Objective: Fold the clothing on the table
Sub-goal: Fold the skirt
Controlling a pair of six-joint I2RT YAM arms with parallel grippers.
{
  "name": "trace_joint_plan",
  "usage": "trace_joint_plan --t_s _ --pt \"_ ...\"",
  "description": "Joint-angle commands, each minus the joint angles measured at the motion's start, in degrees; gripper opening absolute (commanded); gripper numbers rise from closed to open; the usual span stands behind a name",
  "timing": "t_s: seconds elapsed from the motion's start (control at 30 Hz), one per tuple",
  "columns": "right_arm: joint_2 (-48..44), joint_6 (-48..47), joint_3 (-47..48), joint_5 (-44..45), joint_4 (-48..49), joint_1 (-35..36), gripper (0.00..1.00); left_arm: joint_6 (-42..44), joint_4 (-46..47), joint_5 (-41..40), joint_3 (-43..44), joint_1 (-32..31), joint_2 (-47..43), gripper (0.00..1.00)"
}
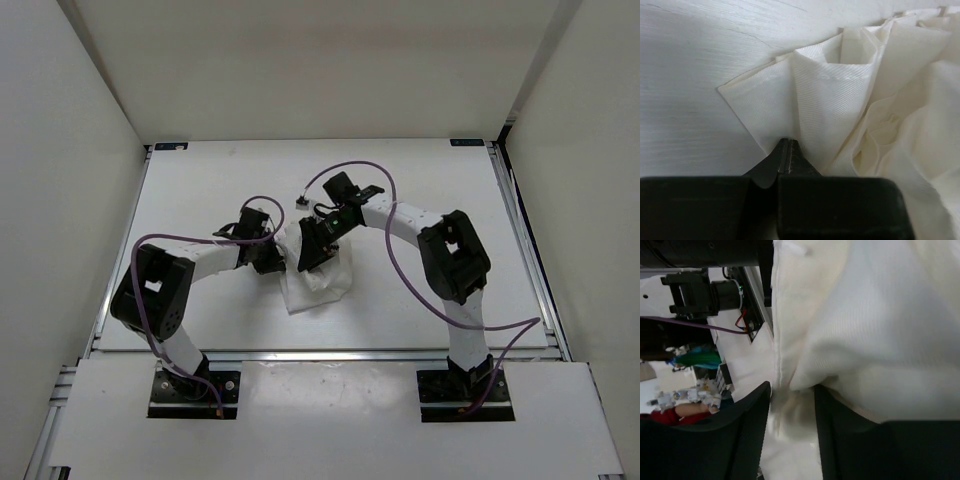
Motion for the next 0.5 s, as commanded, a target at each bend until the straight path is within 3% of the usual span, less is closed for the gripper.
trace_joint_plan --t_s 0.0,0.27,0.37,0.47 --pt "3.2 -0.28 3.07 -6.59 -1.66 0.93 0.48 2.18 -3.87 -2.2 -1.56 1.81 -1.53 0.0" --pt "-8.46 -0.56 5.89 -10.45 0.97 -2.57 0.52 7.28 -8.71 -5.09 1.25 10.6 -7.85 0.0" --pt "-15.75 6.89 -2.77 -12.73 10.51 -9.85 0.48 9.04 -10.99 -5.19 2.22 15.52 -11.18 0.0" --pt "-22.97 14.38 -15.89 -11.43 23.28 -16.35 0.42 9.22 -11.96 -3.87 3.97 15.01 -12.77 0.0"
